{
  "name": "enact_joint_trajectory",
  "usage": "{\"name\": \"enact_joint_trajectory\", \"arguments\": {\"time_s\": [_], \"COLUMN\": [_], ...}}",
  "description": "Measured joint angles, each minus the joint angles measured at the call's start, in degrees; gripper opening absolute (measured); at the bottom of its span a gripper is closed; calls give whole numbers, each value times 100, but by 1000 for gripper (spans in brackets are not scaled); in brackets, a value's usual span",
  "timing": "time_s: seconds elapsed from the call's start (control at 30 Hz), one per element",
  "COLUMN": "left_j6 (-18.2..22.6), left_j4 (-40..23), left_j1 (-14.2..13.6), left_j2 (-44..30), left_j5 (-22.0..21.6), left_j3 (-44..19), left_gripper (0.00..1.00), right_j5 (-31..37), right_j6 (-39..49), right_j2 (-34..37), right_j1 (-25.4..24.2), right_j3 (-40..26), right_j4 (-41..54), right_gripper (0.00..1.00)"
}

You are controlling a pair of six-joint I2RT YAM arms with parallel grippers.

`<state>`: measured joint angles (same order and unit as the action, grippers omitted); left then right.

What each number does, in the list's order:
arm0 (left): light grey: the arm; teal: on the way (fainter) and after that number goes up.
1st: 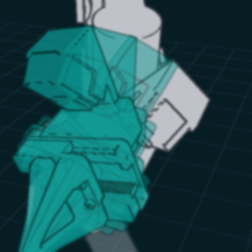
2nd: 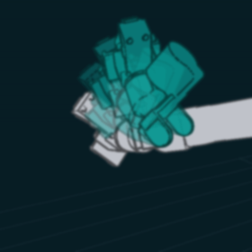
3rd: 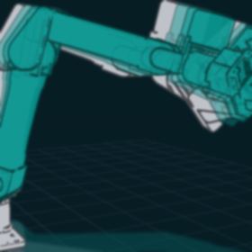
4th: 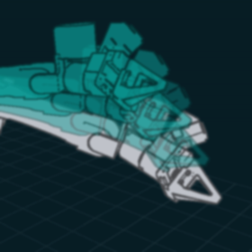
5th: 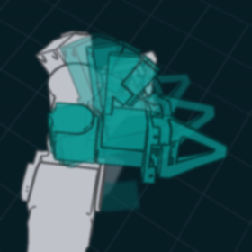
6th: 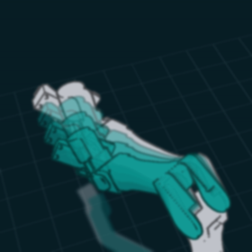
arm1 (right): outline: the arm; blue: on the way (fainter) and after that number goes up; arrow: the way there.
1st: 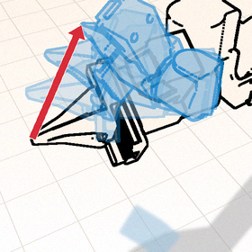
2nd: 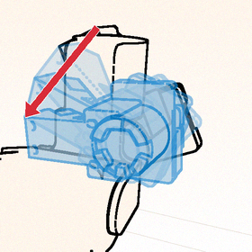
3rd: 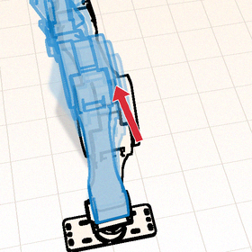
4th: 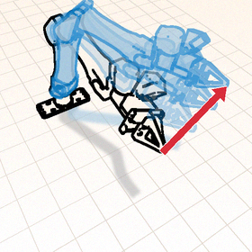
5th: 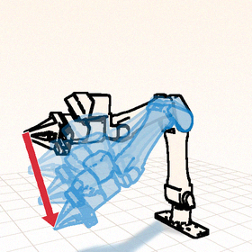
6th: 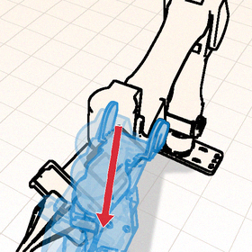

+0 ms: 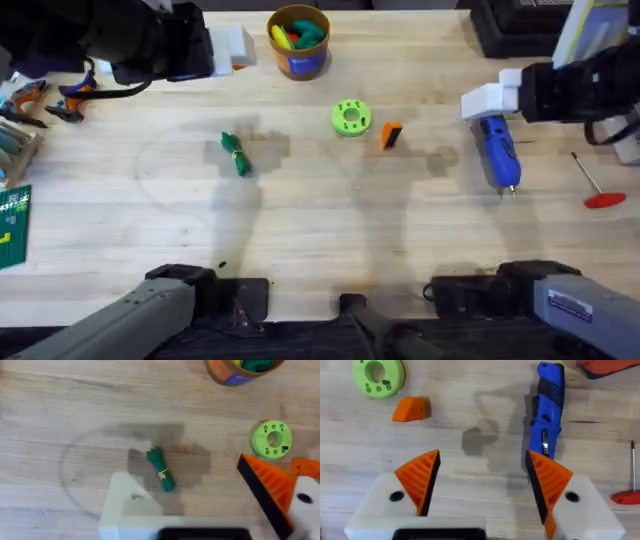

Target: Pick up the gripper from the table and insert it into the empty holder that is missing its gripper. Then pick up a screw, insert it into the mounting hole, and use the screwdriver to tighten it. Finally, clean up the table by picking up the vegetable and placing it into the bucket.

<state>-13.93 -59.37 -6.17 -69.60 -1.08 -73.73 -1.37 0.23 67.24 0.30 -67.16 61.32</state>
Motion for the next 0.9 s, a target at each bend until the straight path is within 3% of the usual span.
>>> {"name": "enact_joint_trajectory", "arguments": {"time_s": [0.1,0.9], "left_j6": [-2,0], "left_j4": [2,17], "left_j1": [0,0], "left_j2": [0,2], "left_j5": [0,-155], "left_j3": [0,0], "left_gripper": [991,987], "right_j5": [0,0], "right_j6": [0,0], "right_j2": [0,0], "right_j1": [0,0], "right_j3": [0,0], "right_j4": [0,39], "right_gripper": [979,980]}}
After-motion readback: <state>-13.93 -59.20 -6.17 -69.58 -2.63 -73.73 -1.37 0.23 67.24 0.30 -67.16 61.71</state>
